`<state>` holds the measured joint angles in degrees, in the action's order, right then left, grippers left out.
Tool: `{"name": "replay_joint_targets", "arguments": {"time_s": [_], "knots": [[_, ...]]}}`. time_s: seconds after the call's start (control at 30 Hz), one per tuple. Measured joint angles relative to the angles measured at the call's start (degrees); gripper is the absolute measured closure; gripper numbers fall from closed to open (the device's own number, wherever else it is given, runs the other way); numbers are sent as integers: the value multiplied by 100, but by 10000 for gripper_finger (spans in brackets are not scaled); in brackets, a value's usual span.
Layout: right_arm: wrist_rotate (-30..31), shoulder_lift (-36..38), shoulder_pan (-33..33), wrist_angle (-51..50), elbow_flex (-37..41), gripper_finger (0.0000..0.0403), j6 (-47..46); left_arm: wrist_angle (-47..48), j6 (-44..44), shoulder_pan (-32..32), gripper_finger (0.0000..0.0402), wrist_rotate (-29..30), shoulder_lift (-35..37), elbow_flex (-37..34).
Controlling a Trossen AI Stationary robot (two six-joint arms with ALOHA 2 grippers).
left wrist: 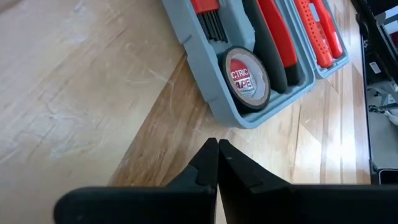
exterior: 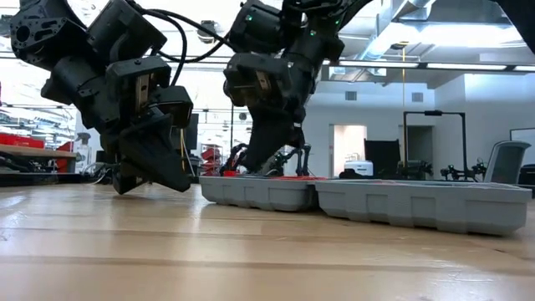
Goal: Prefit tool cases
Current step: Adjust the tools in the gray tool case
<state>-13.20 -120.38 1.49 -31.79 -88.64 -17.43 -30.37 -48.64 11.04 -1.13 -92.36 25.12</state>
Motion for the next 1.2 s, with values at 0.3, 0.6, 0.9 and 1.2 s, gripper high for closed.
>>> {"name": "replay_joint_targets", "arguments": {"time_s": [0.3,0.6,0.9,1.2], "knots": [[-29,57,138,409,917,403,-200,3,57,-1,401,-17,0,0],[137,414,179,283,943,403,-372,5,83,-1,401,-17,0,0],[537,989,138,24,906,403,-368,4,98,-1,401,-13,0,0],[297,287,65,218,1097,403,-364,-18,51,-1,401,-9,0,0]]}}
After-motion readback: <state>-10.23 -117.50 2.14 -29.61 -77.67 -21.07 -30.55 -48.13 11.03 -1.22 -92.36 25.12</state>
